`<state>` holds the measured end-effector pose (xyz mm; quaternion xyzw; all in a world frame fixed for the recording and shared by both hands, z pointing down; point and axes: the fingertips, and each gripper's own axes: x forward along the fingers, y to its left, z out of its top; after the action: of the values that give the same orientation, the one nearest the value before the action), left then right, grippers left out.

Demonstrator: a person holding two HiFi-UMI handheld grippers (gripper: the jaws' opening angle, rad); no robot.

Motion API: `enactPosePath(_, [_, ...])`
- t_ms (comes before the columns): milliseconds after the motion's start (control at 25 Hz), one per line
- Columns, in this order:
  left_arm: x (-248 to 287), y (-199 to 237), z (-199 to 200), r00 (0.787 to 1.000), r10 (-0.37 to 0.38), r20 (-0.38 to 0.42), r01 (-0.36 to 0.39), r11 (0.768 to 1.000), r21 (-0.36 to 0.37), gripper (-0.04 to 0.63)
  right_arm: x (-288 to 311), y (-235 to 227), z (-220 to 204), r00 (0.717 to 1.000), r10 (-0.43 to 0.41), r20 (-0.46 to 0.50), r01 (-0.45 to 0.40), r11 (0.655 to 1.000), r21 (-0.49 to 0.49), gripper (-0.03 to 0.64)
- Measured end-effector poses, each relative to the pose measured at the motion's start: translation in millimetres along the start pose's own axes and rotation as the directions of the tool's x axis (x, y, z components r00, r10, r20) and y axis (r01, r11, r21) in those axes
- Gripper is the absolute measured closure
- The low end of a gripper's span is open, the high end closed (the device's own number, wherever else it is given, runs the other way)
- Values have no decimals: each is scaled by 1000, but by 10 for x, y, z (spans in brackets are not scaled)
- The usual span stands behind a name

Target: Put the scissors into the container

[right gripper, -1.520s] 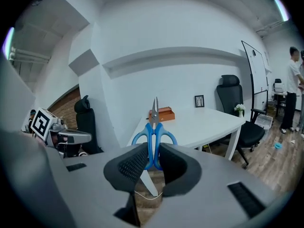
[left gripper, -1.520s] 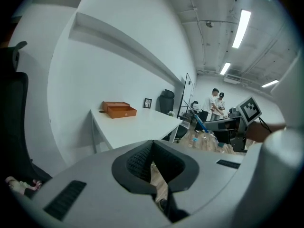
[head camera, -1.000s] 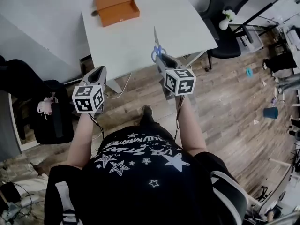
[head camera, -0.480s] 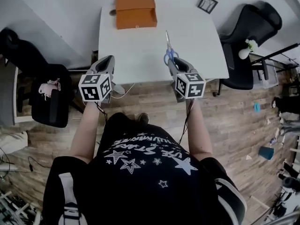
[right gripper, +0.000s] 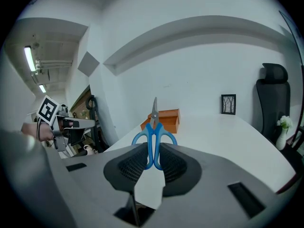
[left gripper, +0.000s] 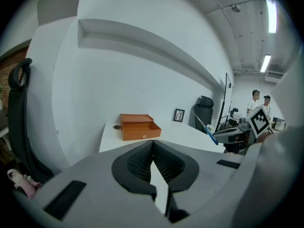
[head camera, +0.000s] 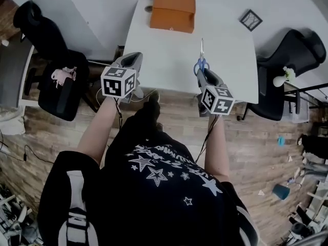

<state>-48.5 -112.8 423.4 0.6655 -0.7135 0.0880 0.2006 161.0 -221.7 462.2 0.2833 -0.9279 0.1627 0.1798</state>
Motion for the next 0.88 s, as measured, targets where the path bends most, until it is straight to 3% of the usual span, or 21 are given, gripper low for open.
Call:
enactPosePath(320, [488,-2,121,999,-37,-13,37,999,11,578,247,-329,152,999,-27,-19,27,999,-21,518])
enactPosePath(600, [1039,378,269,999,-33,-35,33,999,-8,578,932,-568,454,998,-25,-54,21,997,-68,518])
enactPosePath(760, [1390,772,436,999,-17,-36,16,1000,-23,578,1518,-617,693,994,-25,-104,5,981,-195,518])
enactPosePath(880, [1652,1026,553,999,-15,-32,14,999,-32,578,1926,-640,845,987,-49,-152,-7,937,-348,518])
